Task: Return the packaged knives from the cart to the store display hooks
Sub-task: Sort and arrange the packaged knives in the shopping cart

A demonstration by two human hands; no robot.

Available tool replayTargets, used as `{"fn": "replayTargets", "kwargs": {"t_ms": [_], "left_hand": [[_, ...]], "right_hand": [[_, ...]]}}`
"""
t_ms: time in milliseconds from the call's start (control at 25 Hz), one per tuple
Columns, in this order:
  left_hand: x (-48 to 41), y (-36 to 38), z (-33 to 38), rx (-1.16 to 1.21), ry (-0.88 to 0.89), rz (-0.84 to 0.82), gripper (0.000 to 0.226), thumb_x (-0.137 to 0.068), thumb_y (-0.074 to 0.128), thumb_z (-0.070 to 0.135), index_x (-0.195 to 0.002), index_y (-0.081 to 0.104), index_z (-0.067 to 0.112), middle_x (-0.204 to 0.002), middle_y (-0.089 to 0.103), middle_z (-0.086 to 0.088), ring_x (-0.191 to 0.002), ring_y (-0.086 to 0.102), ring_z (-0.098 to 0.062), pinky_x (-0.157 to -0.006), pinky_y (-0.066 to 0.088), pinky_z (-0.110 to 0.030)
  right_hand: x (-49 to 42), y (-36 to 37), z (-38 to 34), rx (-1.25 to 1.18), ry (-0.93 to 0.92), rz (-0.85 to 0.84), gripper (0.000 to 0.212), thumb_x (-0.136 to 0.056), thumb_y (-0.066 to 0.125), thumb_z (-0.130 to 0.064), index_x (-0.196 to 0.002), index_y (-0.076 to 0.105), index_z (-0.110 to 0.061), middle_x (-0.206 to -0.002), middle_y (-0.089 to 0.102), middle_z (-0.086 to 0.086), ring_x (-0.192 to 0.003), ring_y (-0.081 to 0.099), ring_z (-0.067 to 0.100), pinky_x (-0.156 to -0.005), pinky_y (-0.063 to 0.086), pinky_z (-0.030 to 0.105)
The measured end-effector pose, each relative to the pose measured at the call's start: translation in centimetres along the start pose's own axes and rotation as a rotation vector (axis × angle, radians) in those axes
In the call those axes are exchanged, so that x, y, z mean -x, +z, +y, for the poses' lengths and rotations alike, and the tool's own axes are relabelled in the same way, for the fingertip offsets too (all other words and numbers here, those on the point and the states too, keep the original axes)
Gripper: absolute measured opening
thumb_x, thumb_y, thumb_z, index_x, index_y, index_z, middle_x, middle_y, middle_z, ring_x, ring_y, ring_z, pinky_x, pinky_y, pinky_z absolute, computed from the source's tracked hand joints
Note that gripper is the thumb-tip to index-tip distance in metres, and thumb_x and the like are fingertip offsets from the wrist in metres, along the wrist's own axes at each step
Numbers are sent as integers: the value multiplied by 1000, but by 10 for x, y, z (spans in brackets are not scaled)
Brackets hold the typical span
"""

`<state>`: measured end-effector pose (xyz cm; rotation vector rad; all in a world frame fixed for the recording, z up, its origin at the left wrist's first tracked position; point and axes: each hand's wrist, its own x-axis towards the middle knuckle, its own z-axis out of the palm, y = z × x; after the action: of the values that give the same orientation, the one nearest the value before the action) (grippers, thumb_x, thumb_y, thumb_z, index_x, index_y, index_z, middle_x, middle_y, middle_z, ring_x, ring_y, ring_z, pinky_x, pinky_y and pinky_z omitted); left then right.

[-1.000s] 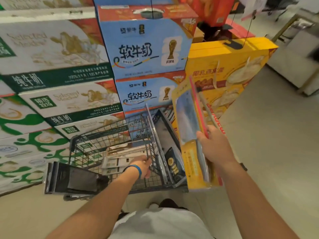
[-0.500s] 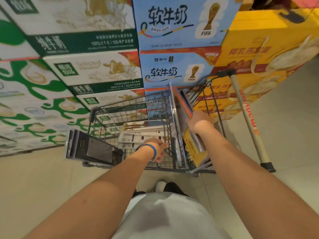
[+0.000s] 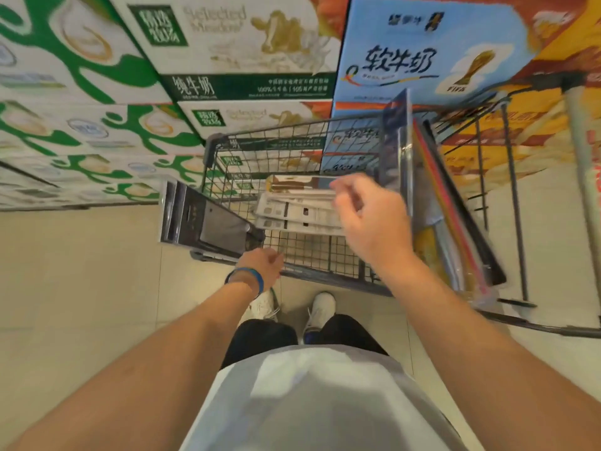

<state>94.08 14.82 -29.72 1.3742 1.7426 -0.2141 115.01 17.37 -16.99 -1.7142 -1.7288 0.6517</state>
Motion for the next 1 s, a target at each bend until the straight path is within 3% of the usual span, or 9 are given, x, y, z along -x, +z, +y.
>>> {"fn": "replayTargets", "kwargs": {"t_ms": [200,320,440,480,560,640,720,840,1000], "left_hand": [[-54,-2,-38,-432,166,49,35,-96,37,48,-88,62,24,-84,68,-4,-68,52,-24,-62,43,-30],[-77,-3,-53,-527,294,-86,53,-89,25,57,-72,58,20,-70,60,-1,-68,54,-25,-63,43,-31],[-83,-3,-57,-463,294,-124,53,-81,27,59,-63,56,19,-60,55,4,-64,55,-23,-63,48,-31],[-86,-3,-60,-447,285,-131,51,-81,30,60,-65,59,20,-62,57,5,-64,55,-20,-64,49,-31],[-87,1,-62,-422,296,-109,50,-83,33,62,-67,60,23,-64,58,7,-62,52,-13,-61,46,-30],[-88,4,-67,-402,324,-47,52,-80,28,65,-65,58,24,-62,56,10,-60,49,-10,-59,42,-29],[-88,7,-70,-381,347,-3,57,-75,21,67,-64,57,25,-61,55,12,-59,50,-9,-59,44,-29],[-87,7,-71,-379,382,36,59,-74,17,68,-65,57,25,-61,57,12,-62,55,-14,-65,51,-32],[-89,9,-73,-359,388,40,60,-72,15,69,-67,57,26,-64,57,13,-64,56,-13,-66,52,-32]], "right_hand": [[26,104,33,172,252,-594,29,-104,47,-43,-116,70,-29,-97,72,-11,-89,68,16,-78,55,35],[15,164,71,304,405,-751,33,-103,48,-38,-119,71,-20,-109,75,2,-99,69,26,-85,56,38],[-12,226,108,8,835,-681,26,-100,55,-30,-107,72,-12,-111,74,14,-97,69,30,-84,55,39],[-20,250,118,24,843,-656,26,-98,58,-27,-115,69,-11,-120,71,14,-106,67,31,-89,54,39],[-28,283,142,401,562,-627,43,-96,64,-20,-137,56,-14,-137,59,11,-122,57,31,-96,48,40],[-36,307,167,696,272,-545,55,-93,68,-16,-143,46,-16,-142,51,9,-125,52,30,-94,47,44],[-48,325,189,815,144,-583,56,-91,70,-20,-141,45,-14,-138,52,10,-121,53,29,-91,47,44],[-60,334,208,899,144,-662,55,-91,65,-12,-141,42,-11,-138,50,15,-119,53,33,-89,48,47],[-60,327,216,853,221,-653,76,-86,70,-9,-151,31,-15,-153,39,17,-136,43,36,-97,50,57]]}}
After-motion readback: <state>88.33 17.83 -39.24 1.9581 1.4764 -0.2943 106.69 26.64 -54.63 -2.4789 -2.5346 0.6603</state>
